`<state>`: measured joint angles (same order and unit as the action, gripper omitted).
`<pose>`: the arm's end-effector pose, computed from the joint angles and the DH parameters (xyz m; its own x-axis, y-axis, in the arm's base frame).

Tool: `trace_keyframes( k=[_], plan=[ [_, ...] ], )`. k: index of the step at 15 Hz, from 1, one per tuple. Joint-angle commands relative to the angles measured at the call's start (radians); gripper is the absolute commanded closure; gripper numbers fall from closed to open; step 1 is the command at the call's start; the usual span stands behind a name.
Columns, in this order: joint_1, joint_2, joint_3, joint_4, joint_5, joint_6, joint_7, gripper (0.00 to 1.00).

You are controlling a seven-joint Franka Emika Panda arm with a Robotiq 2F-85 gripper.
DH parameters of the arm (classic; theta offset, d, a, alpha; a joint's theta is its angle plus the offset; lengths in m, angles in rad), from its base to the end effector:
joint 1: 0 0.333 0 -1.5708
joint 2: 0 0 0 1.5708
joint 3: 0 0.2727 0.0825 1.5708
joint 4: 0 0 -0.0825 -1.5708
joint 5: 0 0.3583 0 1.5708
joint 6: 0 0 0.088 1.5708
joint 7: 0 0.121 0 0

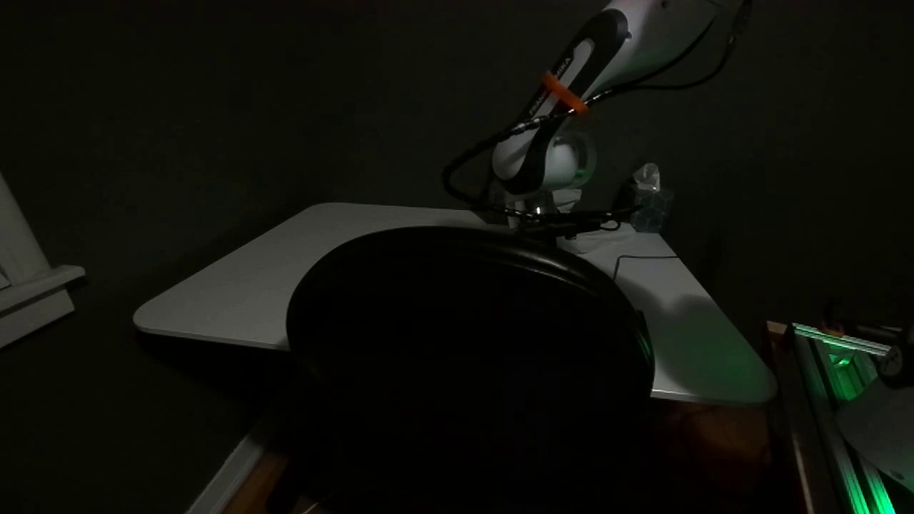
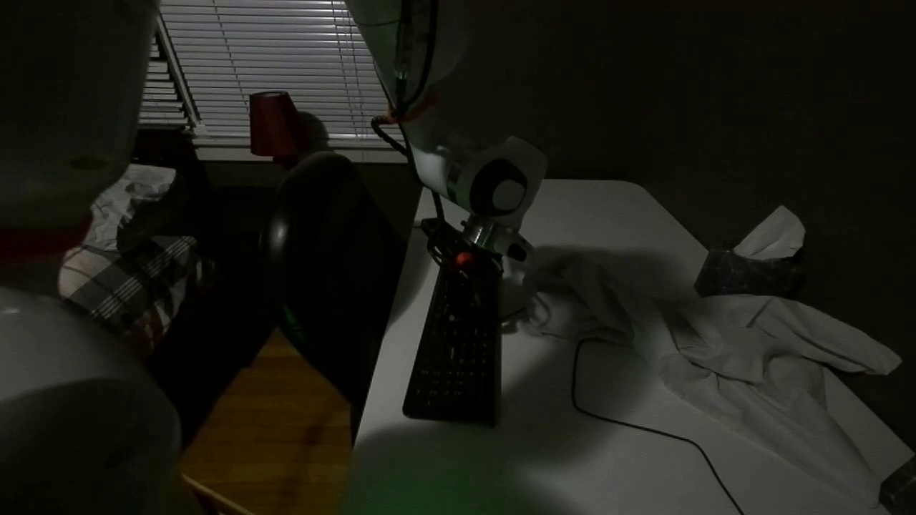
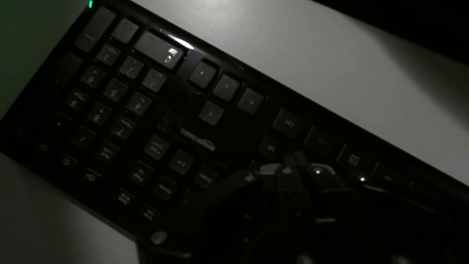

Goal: Press the button on the keyboard

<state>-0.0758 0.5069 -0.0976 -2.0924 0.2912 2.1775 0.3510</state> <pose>0.4873 -0.0750 0.1223 0.6632 -0.6181 -0.4222 -0.6657 -0.7448 0.0447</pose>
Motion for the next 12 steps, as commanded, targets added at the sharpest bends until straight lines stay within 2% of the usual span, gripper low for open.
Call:
trace_keyframes(
  k=[1, 12],
  plan=[
    [0.008, 0.007, -0.005, 0.001, -0.001, 0.02, 0.02, 1.0],
    [0.012, -0.013, -0.017, -0.006, -0.016, 0.021, 0.033, 1.0]
  ],
)
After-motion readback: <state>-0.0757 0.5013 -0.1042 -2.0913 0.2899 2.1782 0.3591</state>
